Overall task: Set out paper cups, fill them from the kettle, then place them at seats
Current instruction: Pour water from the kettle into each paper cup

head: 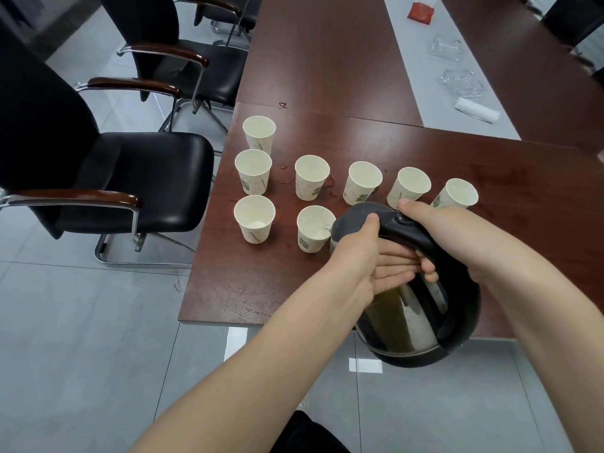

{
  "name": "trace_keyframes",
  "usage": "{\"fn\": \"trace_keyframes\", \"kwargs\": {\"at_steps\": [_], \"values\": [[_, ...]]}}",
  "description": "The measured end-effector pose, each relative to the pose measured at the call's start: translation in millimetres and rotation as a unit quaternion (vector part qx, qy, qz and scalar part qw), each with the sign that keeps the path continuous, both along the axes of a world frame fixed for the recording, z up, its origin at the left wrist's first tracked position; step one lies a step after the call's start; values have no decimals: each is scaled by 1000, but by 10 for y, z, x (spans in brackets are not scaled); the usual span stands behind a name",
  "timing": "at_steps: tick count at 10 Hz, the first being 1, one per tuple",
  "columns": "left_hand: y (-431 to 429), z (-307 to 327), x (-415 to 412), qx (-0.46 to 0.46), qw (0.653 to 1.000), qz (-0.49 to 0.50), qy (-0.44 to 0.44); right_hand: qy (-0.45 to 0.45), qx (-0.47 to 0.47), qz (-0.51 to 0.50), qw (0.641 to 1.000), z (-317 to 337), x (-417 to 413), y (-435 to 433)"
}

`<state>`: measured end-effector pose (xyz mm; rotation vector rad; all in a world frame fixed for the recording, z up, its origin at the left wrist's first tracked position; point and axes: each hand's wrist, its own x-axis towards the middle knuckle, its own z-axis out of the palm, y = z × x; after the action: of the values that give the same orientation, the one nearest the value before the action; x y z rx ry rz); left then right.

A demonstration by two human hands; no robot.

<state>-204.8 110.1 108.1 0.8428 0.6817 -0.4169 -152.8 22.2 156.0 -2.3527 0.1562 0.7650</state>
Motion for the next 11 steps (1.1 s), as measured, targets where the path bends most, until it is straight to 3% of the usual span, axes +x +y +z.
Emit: {"fn": "trace_keyframes", "kwargs": {"at_steps": [11], "values": [[10,-61,26,-8,1000,9,-8,3,26,5,1000,-61,56,12]]}}
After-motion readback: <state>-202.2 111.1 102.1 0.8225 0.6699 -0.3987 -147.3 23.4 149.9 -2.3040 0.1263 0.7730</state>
